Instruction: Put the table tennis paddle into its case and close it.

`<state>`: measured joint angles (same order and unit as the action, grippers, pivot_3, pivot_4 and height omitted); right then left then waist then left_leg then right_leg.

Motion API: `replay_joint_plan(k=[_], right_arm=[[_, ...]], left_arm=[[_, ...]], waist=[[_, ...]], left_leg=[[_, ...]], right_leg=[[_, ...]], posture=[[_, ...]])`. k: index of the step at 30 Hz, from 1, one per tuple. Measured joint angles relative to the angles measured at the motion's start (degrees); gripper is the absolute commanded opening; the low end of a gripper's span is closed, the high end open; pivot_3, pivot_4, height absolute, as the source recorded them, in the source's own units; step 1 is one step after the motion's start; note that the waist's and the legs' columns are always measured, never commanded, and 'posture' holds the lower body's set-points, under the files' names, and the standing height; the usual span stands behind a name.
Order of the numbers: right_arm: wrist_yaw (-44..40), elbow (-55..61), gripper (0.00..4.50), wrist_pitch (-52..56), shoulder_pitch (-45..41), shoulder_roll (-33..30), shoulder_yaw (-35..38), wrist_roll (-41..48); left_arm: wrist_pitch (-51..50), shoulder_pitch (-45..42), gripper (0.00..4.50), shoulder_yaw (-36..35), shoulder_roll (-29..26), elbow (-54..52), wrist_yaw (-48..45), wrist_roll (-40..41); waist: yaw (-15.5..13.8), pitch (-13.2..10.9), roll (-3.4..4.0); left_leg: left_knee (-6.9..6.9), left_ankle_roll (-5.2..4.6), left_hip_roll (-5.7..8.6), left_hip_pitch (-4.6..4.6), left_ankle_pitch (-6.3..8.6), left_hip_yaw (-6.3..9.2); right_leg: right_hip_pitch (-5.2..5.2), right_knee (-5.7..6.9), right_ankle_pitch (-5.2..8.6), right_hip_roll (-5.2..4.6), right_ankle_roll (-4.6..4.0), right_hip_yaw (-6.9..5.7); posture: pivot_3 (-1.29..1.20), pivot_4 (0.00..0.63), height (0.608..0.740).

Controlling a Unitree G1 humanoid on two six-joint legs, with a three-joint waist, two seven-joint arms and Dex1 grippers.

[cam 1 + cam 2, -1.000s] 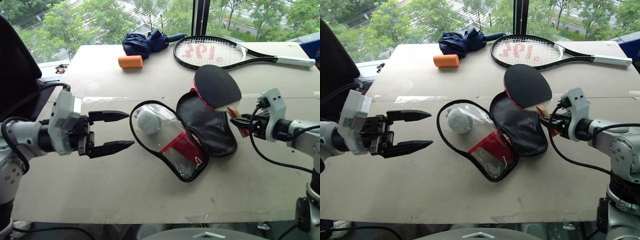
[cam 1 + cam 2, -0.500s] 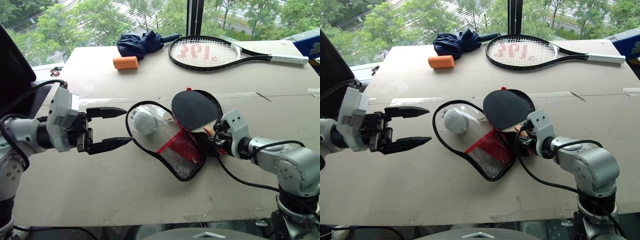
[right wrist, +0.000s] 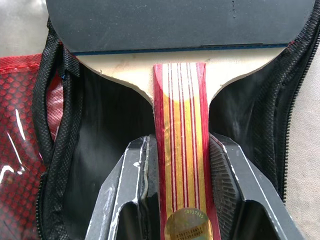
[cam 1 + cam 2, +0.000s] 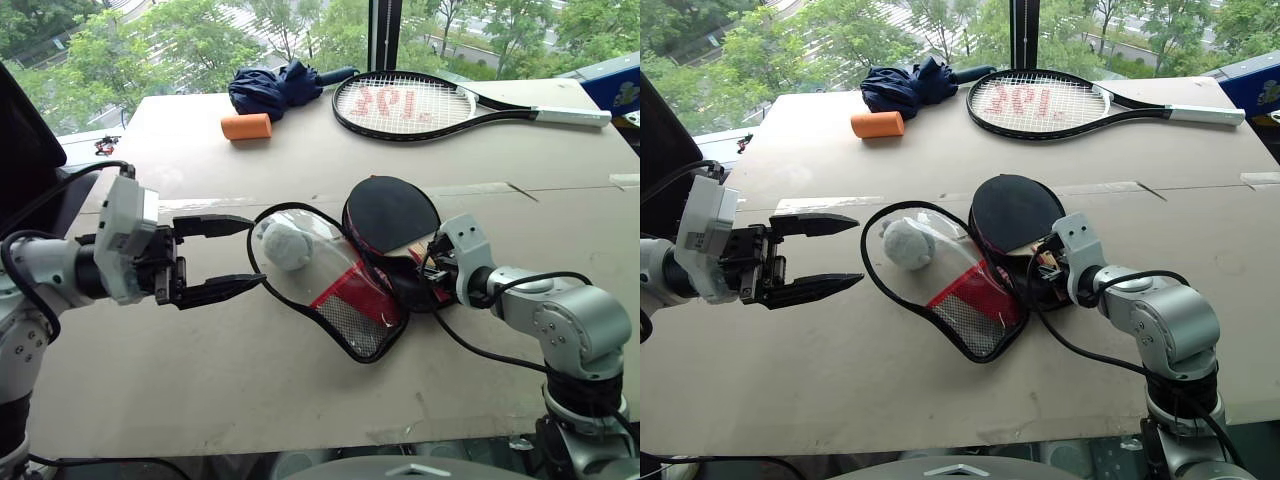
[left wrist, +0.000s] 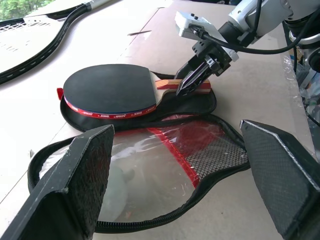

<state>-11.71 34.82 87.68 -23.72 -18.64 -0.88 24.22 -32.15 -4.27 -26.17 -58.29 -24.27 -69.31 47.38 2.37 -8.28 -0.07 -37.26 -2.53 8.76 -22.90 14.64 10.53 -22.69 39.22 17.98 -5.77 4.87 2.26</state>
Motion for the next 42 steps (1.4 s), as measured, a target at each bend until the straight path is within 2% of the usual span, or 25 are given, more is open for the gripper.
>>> replay_joint_plan(k=[4,6,7,10,11,12,16,18,22,25,28,31,34,39,42], right_arm=[[0.0,-0.6,0.75,-0.5,-0.4,0.7,-0.5,-0.4],[-0.2,-1.0,1.77,-0.6,-0.4,0.6,-0.6,-0.6],[-0.4,-1.1,2.09,-1.0,-0.4,0.2,-1.0,-0.6],[-1.3,-1.1,3.54,-2.5,-1.1,-0.2,-0.8,-0.5],[-1.7,-1.1,3.89,-3.0,-1.3,-0.4,-0.8,-0.3],[-2.3,-1.1,4.45,-3.5,-1.5,-0.8,-0.8,0.0],[-5.9,1.2,4.45,-5.5,-2.1,-2.6,1.8,2.7],[-11.1,3.1,4.45,-10.8,-0.4,-4.5,6.4,5.9],[-23.6,2.0,4.45,-24.2,9.7,-11.5,16.6,10.0],[-33.4,-1.5,4.45,-37.6,17.2,-15.5,18.2,9.2],[-45.7,-8.6,4.45,-50.5,24.4,-19.6,21.5,8.6],[-55.4,-15.9,4.45,-58.9,26.8,-23.3,25.0,9.7],[-60.9,-23.5,4.45,-65.6,27.5,-25.5,27.1,9.4],[-64.7,-28.3,4.45,-72.2,29.9,-25.6,29.1,9.5],[-65.4,-29.1,4.45,-73.2,30.7,-25.6,29.5,10.1]], left_arm=[[0.0,0.0,4.15,0.0,0.1,-0.2,0.6,0.0],[0.0,0.0,4.15,0.0,0.1,-0.3,0.8,0.0],[0.0,0.1,4.15,0.0,0.2,-0.4,0.8,0.0],[0.0,0.2,4.15,0.0,0.2,-0.5,1.0,0.0],[0.0,0.3,4.15,0.0,0.2,-0.7,1.0,0.0],[0.0,0.6,4.15,-0.1,0.2,-1.1,1.1,0.0],[-0.6,3.4,4.15,-0.7,1.5,-1.7,2.2,0.1],[-0.5,8.7,4.15,-2.0,2.4,-2.5,2.3,-0.6],[-0.5,15.4,4.15,-1.3,6.2,-2.8,5.5,-4.0],[0.6,17.0,4.15,0.9,6.6,-3.8,7.2,-7.0],[1.8,17.9,4.15,7.2,9.3,-4.0,10.1,-11.6],[4.4,16.2,4.15,16.8,10.3,-3.7,12.5,-18.7],[8.6,11.7,4.15,21.7,12.0,-1.0,15.5,-25.2],[17.0,4.6,4.15,27.3,14.8,7.0,19.1,-34.7],[21.1,-1.6,4.15,31.7,18.3,11.2,19.9,-38.8]], waist=[[0.0,0.0,0.00],[0.0,0.0,0.00],[0.0,0.0,0.00],[0.0,0.0,0.00],[0.0,0.0,0.00],[0.0,0.0,0.00],[0.0,0.0,0.00],[0.0,0.0,0.00],[-0.8,0.1,-0.12],[-1.3,0.1,-0.11],[-1.7,0.1,-0.10],[-1.8,0.1,-0.12],[-1.9,0.1,-0.11],[-1.8,0.1,-0.06],[-2.1,0.1,-0.07]], left_leg=[[0.00,0.00,0.00,0.00,0.00,0.00],[-0.02,0.00,0.00,0.00,0.00,0.00],[-0.02,0.00,0.00,0.00,0.00,-0.01],[-0.04,0.01,0.00,0.01,-0.01,-0.01],[-0.04,0.01,0.00,0.01,-0.01,-0.01],[-0.04,0.01,0.00,0.01,-0.01,-0.01],[-0.04,0.01,0.00,0.01,-0.01,-0.04],[0.01,0.01,0.00,0.02,0.00,-0.08],[-0.05,0.00,0.00,0.01,0.00,-0.02],[-0.07,-0.01,0.00,0.12,0.00,-0.13],[-0.09,-0.04,0.00,0.20,0.02,-0.17],[-0.13,-0.05,-0.01,0.22,0.03,-0.16],[-0.13,-0.05,-0.01,0.24,0.03,-0.16],[-0.12,-0.05,-0.02,0.23,0.03,-0.16],[-0.19,-0.05,0.00,0.20,0.03,-0.15]], right_leg=[[0.00,0.02,0.00,0.00,0.00,0.00],[0.00,0.02,0.00,0.00,0.00,0.00],[0.00,0.03,0.00,0.00,0.00,0.00],[-0.01,0.08,0.00,0.00,0.00,0.00],[-0.01,0.10,0.00,0.00,0.00,0.01],[-0.01,0.11,0.00,0.00,0.00,0.01],[0.00,0.14,0.00,0.00,0.00,0.03],[0.00,0.07,0.00,0.00,0.00,0.05],[0.10,-0.09,-0.01,-0.01,0.01,-0.09],[0.22,0.01,-0.01,-0.02,0.02,0.01],[0.33,0.00,-0.02,-0.03,0.02,0.03],[0.37,0.01,-0.03,-0.03,0.04,0.01],[0.37,0.03,-0.03,-0.03,0.04,-0.02],[0.39,-0.03,-0.03,-0.03,0.04,0.00],[0.43,-0.03,-0.04,-0.05,0.06,-0.05]], posture=[[0.00,0.150,0.726],[0.00,0.150,0.726],[0.00,0.150,0.726],[0.00,0.150,0.726],[0.00,0.150,0.726],[0.00,0.150,0.726],[0.00,0.150,0.726],[0.00,0.150,0.726],[0.00,0.150,0.726],[0.00,0.150,0.726],[0.00,0.150,0.726],[0.00,0.150,0.726],[0.00,0.150,0.726],[0.00,0.150,0.726],[0.00,0.150,0.726]])
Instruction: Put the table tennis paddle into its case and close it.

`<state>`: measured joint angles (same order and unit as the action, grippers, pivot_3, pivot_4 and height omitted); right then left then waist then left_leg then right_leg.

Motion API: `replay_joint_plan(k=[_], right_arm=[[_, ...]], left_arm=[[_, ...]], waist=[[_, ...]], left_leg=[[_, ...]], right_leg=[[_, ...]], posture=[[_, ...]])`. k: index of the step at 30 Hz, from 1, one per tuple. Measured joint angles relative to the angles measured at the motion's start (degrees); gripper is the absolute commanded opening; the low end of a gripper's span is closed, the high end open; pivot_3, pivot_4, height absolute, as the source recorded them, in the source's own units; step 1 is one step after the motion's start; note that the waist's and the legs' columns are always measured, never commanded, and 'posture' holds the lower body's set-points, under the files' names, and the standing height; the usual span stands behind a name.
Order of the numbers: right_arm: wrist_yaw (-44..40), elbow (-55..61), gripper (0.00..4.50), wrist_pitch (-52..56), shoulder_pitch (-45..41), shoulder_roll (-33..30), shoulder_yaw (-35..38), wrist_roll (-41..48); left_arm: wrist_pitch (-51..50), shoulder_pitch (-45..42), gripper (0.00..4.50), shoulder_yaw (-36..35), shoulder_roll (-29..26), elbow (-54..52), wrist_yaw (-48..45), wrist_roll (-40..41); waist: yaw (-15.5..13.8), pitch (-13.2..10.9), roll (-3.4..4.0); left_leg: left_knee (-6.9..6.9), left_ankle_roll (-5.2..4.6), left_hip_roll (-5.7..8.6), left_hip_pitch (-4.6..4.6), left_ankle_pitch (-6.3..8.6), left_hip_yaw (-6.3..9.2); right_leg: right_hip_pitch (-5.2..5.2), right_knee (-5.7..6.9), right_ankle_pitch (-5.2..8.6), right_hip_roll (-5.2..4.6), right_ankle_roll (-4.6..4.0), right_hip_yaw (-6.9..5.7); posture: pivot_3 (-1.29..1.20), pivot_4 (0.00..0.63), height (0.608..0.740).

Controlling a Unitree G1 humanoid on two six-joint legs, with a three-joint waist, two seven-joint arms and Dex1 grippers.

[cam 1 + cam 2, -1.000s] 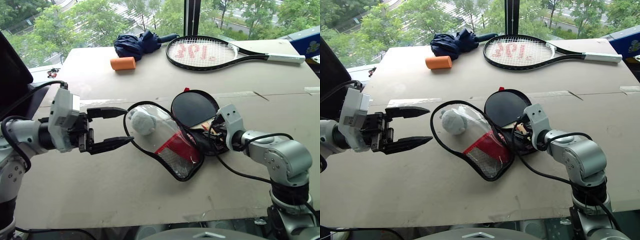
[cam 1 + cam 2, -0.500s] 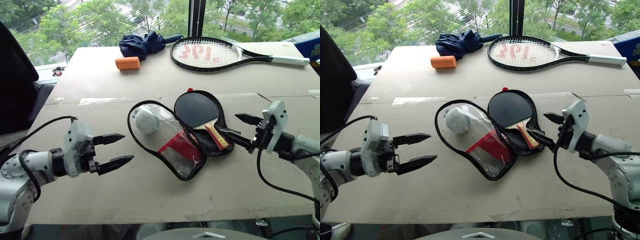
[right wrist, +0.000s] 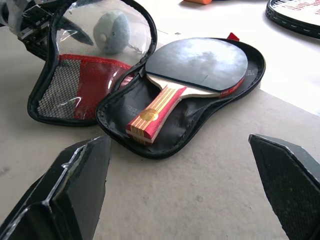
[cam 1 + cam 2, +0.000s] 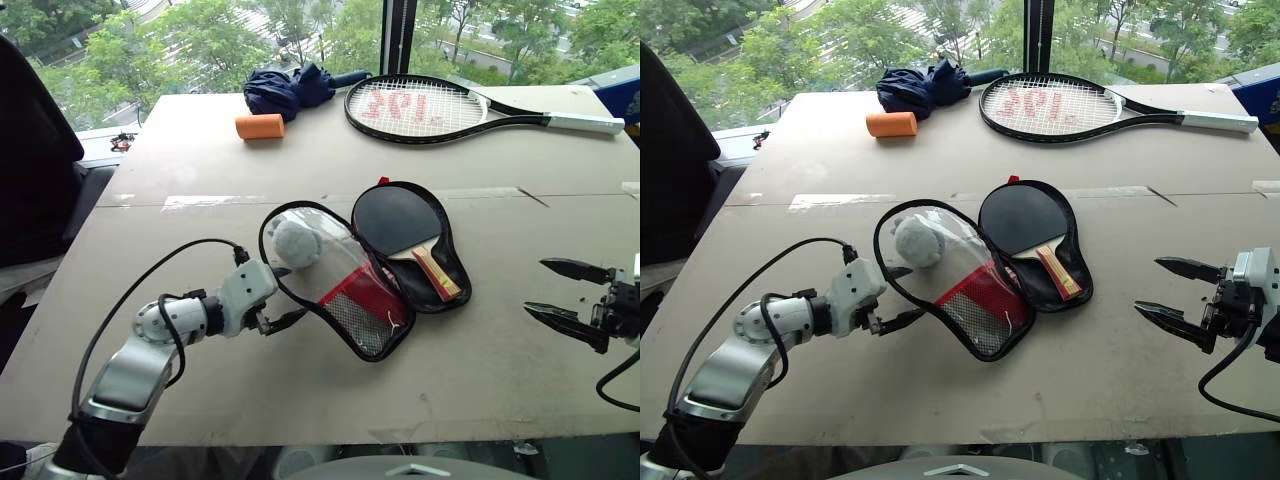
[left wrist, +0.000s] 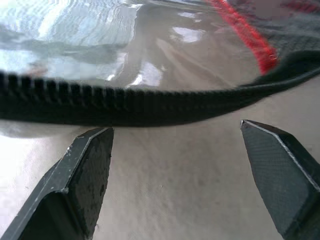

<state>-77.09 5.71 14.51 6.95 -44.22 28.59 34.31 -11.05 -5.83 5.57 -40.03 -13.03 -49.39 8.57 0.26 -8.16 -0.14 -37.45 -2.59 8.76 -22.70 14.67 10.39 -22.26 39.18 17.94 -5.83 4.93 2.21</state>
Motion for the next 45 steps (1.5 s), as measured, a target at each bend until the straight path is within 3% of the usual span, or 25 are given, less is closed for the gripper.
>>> replay_joint_plan(k=[2,4,9,14,19,26,32,37,42,43,45], right_arm=[[0.0,0.0,4.45,0.1,0.9,0.0,0.6,0.9],[0.2,1.0,4.45,0.1,0.2,0.0,0.8,2.2],[2.8,3.4,4.45,1.8,3.2,0.1,2.8,4.5],[5.9,6.9,4.45,2.9,3.9,0.3,3.1,6.1],[10.8,9.1,4.45,4.6,1.3,0.9,1.6,6.8],[22.2,5.7,4.45,11.6,-12.0,2.3,-10.8,2.0],[26.9,-4.9,4.45,19.1,-25.1,3.9,-20.5,-2.7],[26.1,-14.7,4.45,23.7,-33.1,5.7,-27.0,-5.9],[25.6,-19.5,4.45,26.6,-38.0,7.2,-30.6,-8.5],[25.6,-19.9,3.82,26.7,-38.7,7.6,-31.2,-9.1],[25.1,-20.1,3.14,26.9,-39.6,8.5,-32.6,-9.9]], left_arm=[[-2.5,-12.8,4.15,1.7,12.1,4.7,2.2,2.4],[-3.3,-19.8,4.15,3.6,17.0,4.0,2.3,5.5],[-5.9,-30.2,4.15,4.8,23.4,13.8,4.0,5.5],[-5.0,-32.2,4.15,6.2,25.5,18.3,4.3,4.5],[-5.1,-28.9,4.15,4.1,20.9,15.5,2.2,5.6],[-10.8,-19.0,4.15,-3.6,9.4,3.4,-4.5,14.4],[-18.8,-12.5,4.15,-12.2,-1.2,-5.9,-9.7,24.7],[-24.8,-10.2,4.15,-21.6,-9.6,-11.0,-12.7,33.8],[-26.6,-9.2,4.15,-23.6,-12.9,-12.6,-12.8,35.7],[-26.9,-9.1,4.15,-23.8,-13.1,-12.8,-12.7,36.0],[-27.4,-9.1,4.15,-24.4,-13.7,-13.6,-12.2,36.6]], waist=[[-1.8,0.0,0.00],[-1.7,0.1,-0.25],[-0.8,0.1,-0.24],[-0.6,0.1,-0.26],[0.0,0.1,-0.26],[0.5,0.1,-0.25],[0.3,0.0,-0.25],[0.5,0.0,-0.23],[0.6,0.0,-0.21],[0.6,0.0,-0.21],[0.7,0.0,-0.21]], left_leg=[[-0.50,0.00,0.08,-0.30,0.00,0.31],[-0.97,-0.05,0.07,-0.55,0.05,0.36],[-0.88,-0.12,0.06,-0.36,0.09,0.19],[-0.88,-0.12,0.06,-0.34,0.09,0.17],[-0.86,-0.12,0.05,-0.30,0.09,0.16],[-0.86,-0.12,0.06,-0.30,0.09,0.18],[-0.86,-0.12,0.06,-0.31,0.09,0.18],[-0.74,-0.11,0.05,-0.32,0.09,0.17],[-0.72,-0.11,0.05,-0.31,0.08,0.15],[-0.73,-0.11,0.04,-0.31,0.08,0.16],[-0.71,-0.11,0.03,-0.29,0.08,0.15]], right_leg=[[-0.02,0.09,-0.09,-0.01,0.14,-0.40],[-0.05,0.25,-0.10,0.02,0.15,-0.50],[0.05,0.26,-0.09,0.03,0.16,-0.45],[0.04,0.27,-0.09,0.03,0.16,-0.38],[0.03,0.28,-0.09,0.04,0.16,-0.18],[0.00,0.32,-0.08,0.04,0.15,-0.15],[-0.05,0.33,-0.08,0.03,0.14,-0.15],[-0.11,0.29,-0.07,0.04,0.12,-0.12],[-0.12,0.30,-0.07,0.06,0.12,-0.09],[-0.12,0.30,-0.07,0.06,0.12,-0.09],[-0.12,0.30,-0.07,0.07,0.12,-0.07]], posture=[[0.00,0.150,0.726],[0.00,0.150,0.726],[0.00,0.150,0.726],[0.00,0.150,0.726],[0.00,0.150,0.726],[0.00,0.150,0.726],[0.00,0.150,0.726],[0.00,0.150,0.726],[0.00,0.150,0.726],[0.00,0.150,0.726],[0.00,0.150,0.726]])
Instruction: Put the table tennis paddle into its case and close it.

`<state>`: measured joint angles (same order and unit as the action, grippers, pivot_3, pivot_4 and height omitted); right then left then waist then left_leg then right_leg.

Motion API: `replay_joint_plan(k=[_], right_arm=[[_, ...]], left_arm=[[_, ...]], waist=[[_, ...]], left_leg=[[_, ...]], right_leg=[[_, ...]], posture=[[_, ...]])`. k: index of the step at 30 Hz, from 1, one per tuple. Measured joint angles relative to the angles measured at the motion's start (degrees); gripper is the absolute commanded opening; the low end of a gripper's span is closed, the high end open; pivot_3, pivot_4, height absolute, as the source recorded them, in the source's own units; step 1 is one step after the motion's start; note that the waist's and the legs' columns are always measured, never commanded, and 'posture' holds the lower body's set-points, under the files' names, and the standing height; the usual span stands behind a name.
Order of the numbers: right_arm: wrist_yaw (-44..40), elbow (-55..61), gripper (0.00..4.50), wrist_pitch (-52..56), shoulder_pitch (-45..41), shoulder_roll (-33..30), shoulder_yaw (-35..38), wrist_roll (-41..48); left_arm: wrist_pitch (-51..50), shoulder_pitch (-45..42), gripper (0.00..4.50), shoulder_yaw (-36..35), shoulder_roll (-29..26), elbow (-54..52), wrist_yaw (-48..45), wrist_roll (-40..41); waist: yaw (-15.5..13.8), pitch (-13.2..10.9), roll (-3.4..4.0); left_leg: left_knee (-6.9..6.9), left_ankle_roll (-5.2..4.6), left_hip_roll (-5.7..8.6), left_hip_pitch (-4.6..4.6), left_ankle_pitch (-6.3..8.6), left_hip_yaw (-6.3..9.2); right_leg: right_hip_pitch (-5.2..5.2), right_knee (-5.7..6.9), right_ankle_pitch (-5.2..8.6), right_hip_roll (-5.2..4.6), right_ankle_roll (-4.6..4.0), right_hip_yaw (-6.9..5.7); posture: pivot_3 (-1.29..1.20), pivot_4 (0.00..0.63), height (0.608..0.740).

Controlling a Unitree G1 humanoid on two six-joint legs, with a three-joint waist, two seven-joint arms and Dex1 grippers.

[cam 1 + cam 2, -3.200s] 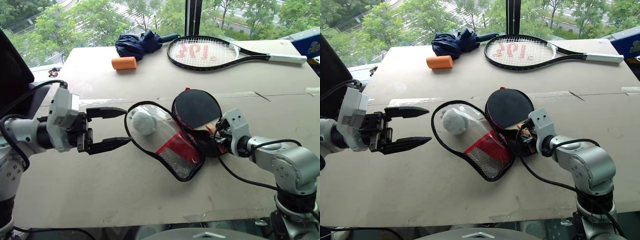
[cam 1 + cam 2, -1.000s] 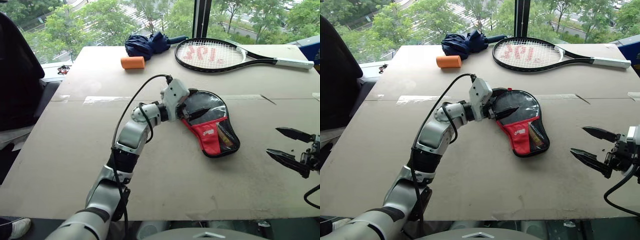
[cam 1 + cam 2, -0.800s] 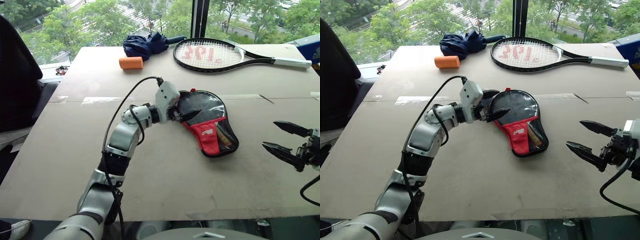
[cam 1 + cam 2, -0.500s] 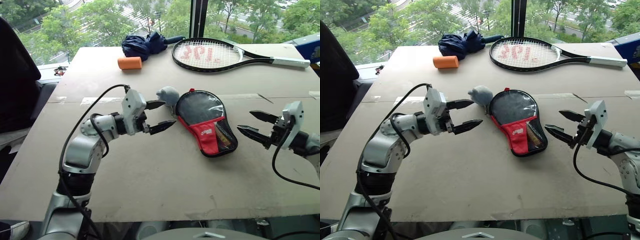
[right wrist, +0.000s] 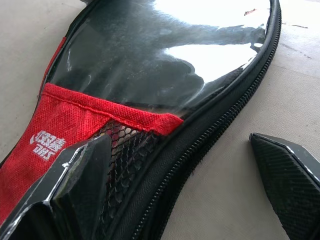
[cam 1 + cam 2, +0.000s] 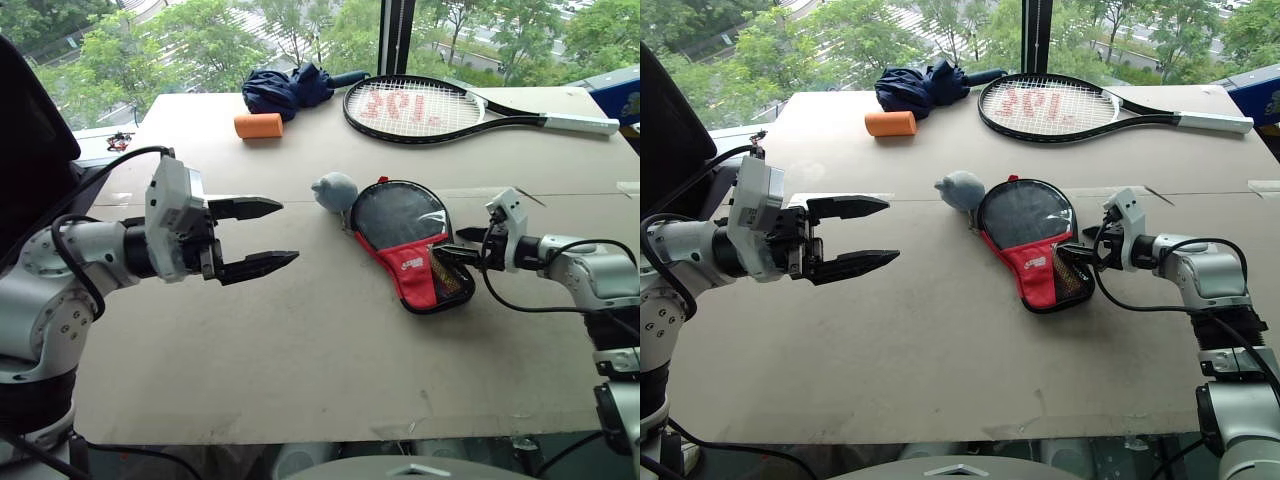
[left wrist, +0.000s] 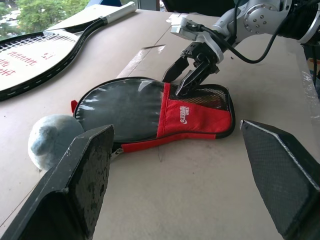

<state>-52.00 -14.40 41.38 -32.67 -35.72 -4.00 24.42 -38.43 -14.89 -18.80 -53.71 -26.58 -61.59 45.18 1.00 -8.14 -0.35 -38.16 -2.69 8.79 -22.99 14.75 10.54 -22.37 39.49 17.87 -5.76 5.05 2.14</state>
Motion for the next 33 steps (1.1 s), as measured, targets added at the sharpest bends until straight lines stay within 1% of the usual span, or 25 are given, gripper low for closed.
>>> replay_joint_plan(k=[1,3,5,7,11,14,16,20,22,24,27,29,33], right_arm=[[-0.1,0.0,2.94,0.1,0.0,0.0,-0.1,0.0],[-1.1,0.4,2.00,1.3,0.0,0.1,-0.5,-0.1],[-1.6,0.7,1.25,2.3,0.0,0.5,-0.6,0.1],[-1.3,1.3,0.05,4.7,0.0,1.1,0.2,0.9],[-0.4,3.1,0.05,8.4,1.0,1.2,2.3,2.5],[1.6,9.9,0.05,17.0,6.1,0.8,7.2,7.4],[3.3,13.1,0.05,21.1,8.3,0.8,9.2,9.6],[8.7,21.6,0.05,30.2,13.5,1.6,15.3,14.6],[11.8,26.7,0.05,34.6,16.7,3.4,18.9,16.8],[17.5,35.2,0.05,41.7,21.0,9.6,24.5,19.0],[23.0,42.0,0.05,48.2,23.4,16.7,28.8,20.9],[26.5,45.6,0.05,50.2,25.0,20.4,30.2,22.4],[31.3,48.3,0.05,50.8,26.2,23.0,30.7,24.2]], left_arm=[[0.0,0.0,4.15,-0.1,0.0,-0.1,0.1,0.0],[-0.3,0.0,4.15,-0.2,0.0,-0.6,1.1,0.1],[-0.5,0.0,4.15,-0.2,0.0,-1.1,1.7,0.2],[-0.8,0.0,4.15,-0.2,0.0,-1.3,2.1,0.5],[-0.8,-0.5,4.15,0.3,0.0,-1.4,2.3,0.6],[-0.8,-0.9,4.15,1.3,0.0,-1.3,2.4,0.5],[-0.8,-1.0,4.15,1.5,0.0,-1.2,2.3,0.5],[-0.7,-1.4,4.15,2.1,0.0,-1.0,1.9,0.5],[-0.5,-1.5,4.15,2.5,0.0,-0.8,1.7,0.5],[0.0,-1.7,4.15,3.3,0.1,-0.5,1.4,0.4],[0.2,-1.8,4.15,3.7,0.1,0.1,0.9,0.0],[0.4,-1.8,4.15,3.8,0.1,0.4,0.4,0.0],[1.1,-2.3,4.15,4.3,0.0,1.2,-0.3,-0.3]], waist=[[0.0,0.0,0.00],[0.1,0.0,0.00],[0.1,0.0,0.00],[0.1,0.0,0.00],[-0.1,0.0,0.00],[-0.6,0.0,0.00],[-0.4,0.0,0.00],[-0.4,0.0,0.01],[-0.4,0.0,0.01],[-0.4,0.0,0.01],[-0.1,0.0,0.02],[-0.2,0.0,0.03],[-0.2,0.0,0.04]], left_leg=[[0.00,0.00,0.00,0.00,0.00,0.00],[0.04,0.00,0.00,0.00,0.00,0.00],[0.04,0.00,0.00,0.00,0.00,0.00],[0.04,0.00,-0.01,0.00,0.00,-0.01],[0.04,0.00,-0.01,0.00,0.00,-0.01],[0.07,-0.01,0.00,-0.08,0.01,0.03],[0.07,-0.01,0.00,-0.11,0.01,0.01],[0.08,0.00,0.00,-0.10,0.00,0.00],[0.10,-0.01,0.00,-0.10,0.01,0.00],[0.12,-0.01,0.00,-0.10,0.01,-0.01],[0.12,-0.01,0.00,-0.08,0.00,-0.11],[0.13,-0.01,0.00,-0.07,0.00,-0.13],[0.13,-0.01,0.01,-0.03,0.00,-0.18]], right_leg=[[0.00,0.00,0.00,0.00,0.00,0.00],[-0.01,-0.02,0.00,0.00,0.00,0.02],[-0.01,-0.02,0.00,0.01,0.00,0.02],[-0.01,-0.01,0.00,0.02,0.00,0.03],[-0.02,-0.01,0.00,0.02,0.00,0.04],[-0.04,-0.10,0.00,0.00,0.00,-0.01],[-0.07,-0.10,0.00,0.00,0.00,0.02],[-0.10,-0.04,0.00,0.00,0.00,0.03],[-0.11,-0.05,0.00,0.00,0.00,0.05],[-0.12,-0.05,0.00,0.00,0.00,0.06],[-0.19,0.06,0.00,0.00,0.00,0.19],[-0.30,0.13,0.00,0.01,0.00,0.21],[-0.30,0.15,0.00,0.01,0.00,0.25]], posture=[[0.00,0.150,0.726],[0.00,0.150,0.726],[0.00,0.150,0.726],[0.00,0.150,0.726],[0.00,0.150,0.726],[0.00,0.150,0.726],[0.00,0.150,0.726],[0.00,0.150,0.726],[0.00,0.150,0.726],[0.00,0.150,0.726],[0.00,0.150,0.726],[0.00,0.150,0.726],[0.00,0.150,0.726]])
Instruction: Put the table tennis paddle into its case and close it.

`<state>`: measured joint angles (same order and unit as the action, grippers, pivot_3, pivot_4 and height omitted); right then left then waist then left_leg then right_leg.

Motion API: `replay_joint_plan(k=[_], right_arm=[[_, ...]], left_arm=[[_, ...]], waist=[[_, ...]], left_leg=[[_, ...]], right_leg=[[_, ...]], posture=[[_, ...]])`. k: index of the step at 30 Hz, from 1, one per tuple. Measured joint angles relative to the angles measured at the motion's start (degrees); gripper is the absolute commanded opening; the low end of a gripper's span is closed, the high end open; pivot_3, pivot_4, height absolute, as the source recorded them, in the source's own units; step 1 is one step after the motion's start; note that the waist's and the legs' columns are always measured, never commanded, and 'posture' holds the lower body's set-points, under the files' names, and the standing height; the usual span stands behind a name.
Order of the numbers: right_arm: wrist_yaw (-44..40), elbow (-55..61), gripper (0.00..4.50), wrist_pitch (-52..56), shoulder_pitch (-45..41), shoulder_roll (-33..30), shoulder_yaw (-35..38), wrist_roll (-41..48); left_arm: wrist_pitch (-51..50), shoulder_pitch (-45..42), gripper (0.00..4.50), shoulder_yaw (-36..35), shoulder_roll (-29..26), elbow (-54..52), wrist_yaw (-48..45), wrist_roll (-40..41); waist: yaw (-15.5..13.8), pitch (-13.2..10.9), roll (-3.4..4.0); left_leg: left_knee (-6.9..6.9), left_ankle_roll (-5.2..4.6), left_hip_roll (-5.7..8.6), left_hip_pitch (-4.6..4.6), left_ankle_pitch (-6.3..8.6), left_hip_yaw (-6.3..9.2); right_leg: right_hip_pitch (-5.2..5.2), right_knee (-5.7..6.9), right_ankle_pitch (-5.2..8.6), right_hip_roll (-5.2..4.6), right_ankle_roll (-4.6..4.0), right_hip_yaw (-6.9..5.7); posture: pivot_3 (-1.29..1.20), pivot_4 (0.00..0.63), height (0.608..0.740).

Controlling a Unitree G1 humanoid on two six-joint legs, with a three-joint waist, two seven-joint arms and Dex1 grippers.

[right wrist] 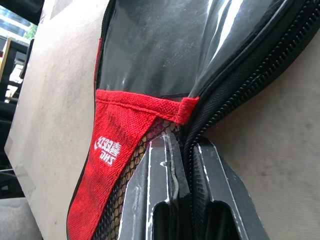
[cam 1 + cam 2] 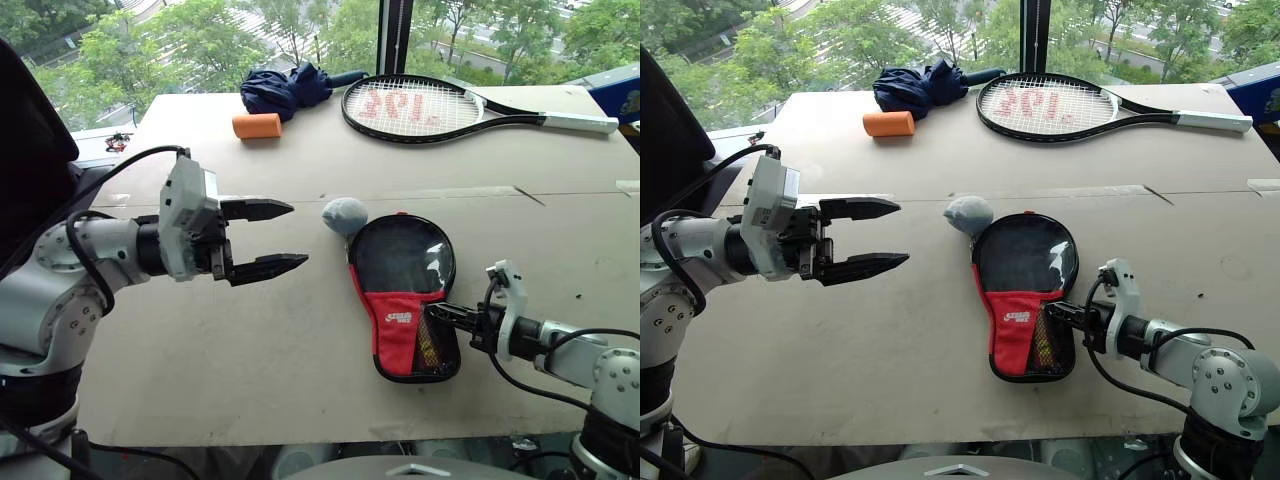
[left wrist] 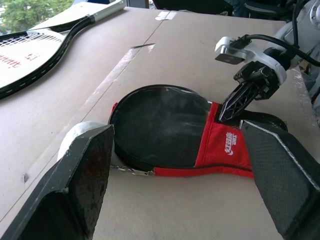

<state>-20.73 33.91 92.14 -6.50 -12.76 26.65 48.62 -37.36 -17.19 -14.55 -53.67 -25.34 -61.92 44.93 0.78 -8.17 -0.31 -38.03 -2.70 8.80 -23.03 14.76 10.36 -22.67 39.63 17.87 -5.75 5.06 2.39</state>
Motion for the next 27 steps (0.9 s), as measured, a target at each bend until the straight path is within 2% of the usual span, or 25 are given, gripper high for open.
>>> replay_joint_plan(k=[3,6,8,14,17,19,22,27], right_arm=[[2.6,-0.2,0.05,0.0,-0.9,0.6,1.2,0.1],[1.6,-0.3,1.08,-0.1,-1.2,-3.6,1.1,1.3],[-0.4,-0.3,2.01,-1.9,-1.0,-9.5,-0.1,1.3],[-8.6,-0.2,2.01,-7.3,2.3,-19.6,-0.1,4.0],[-16.9,-0.1,2.01,-17.1,7.4,-27.5,-1.0,2.0],[-22.0,0.0,2.01,-27.7,7.8,-27.6,-1.6,-1.3],[-26.6,-0.9,2.01,-45.9,5.3,-27.2,-11.9,-11.4],[-26.3,-7.1,2.01,-54.4,1.1,-23.2,-25.1,-19.6]], left_arm=[[0.5,-0.5,4.15,1.1,0.0,0.7,-0.6,-0.5],[1.0,-0.7,4.15,1.6,0.0,1.7,-1.1,-1.0],[1.6,-0.7,4.15,1.6,0.0,2.4,-1.7,-1.3],[2.0,-0.7,4.15,1.7,0.0,2.5,-2.2,-2.0],[2.6,-0.7,4.15,1.7,-0.1,3.5,-2.9,-2.5],[2.9,-0.8,4.15,1.9,0.0,4.9,-2.6,-3.5],[3.1,-4.5,4.15,5.5,2.3,10.1,0.5,-7.5],[7.6,-8.5,4.15,12.2,5.3,22.2,1.0,-15.3]], waist=[[0.0,0.0,0.02],[-0.1,0.0,0.03],[-0.1,0.0,0.03],[-0.1,0.0,0.01],[-0.2,-0.1,0.04],[0.1,-0.1,0.02],[0.1,0.0,0.00],[-0.1,-0.1,-0.13]], left_leg=[[0.01,0.00,0.00,0.01,0.00,-0.01],[0.00,-0.01,0.01,0.01,0.00,-0.02],[0.00,-0.01,0.02,0.01,0.00,-0.03],[0.04,-0.01,-0.01,0.00,0.00,-0.06],[0.03,-0.02,-0.02,0.00,0.01,-0.10],[0.03,-0.01,-0.04,0.03,0.00,-0.12],[0.02,-0.01,-0.04,0.14,0.00,-0.22],[-0.07,-0.01,-0.03,0.03,0.00,-0.19]], right_leg=[[0.00,0.02,0.00,0.00,0.00,0.00],[0.00,0.01,0.00,-0.01,0.00,0.00],[0.00,0.00,0.00,-0.02,0.00,0.00],[0.03,-0.01,0.00,-0.02,0.00,0.02],[0.04,-0.03,0.00,-0.02,0.01,0.02],[0.05,0.03,0.00,0.00,0.01,0.02],[0.06,0.13,0.00,0.01,0.03,-0.01],[-0.01,0.08,0.00,0.01,0.02,-0.01]], posture=[[0.00,0.150,0.726],[0.00,0.150,0.726],[0.00,0.150,0.726],[0.00,0.150,0.726],[0.00,0.150,0.726],[0.00,0.150,0.726],[0.00,0.150,0.726],[0.00,0.150,0.726]])
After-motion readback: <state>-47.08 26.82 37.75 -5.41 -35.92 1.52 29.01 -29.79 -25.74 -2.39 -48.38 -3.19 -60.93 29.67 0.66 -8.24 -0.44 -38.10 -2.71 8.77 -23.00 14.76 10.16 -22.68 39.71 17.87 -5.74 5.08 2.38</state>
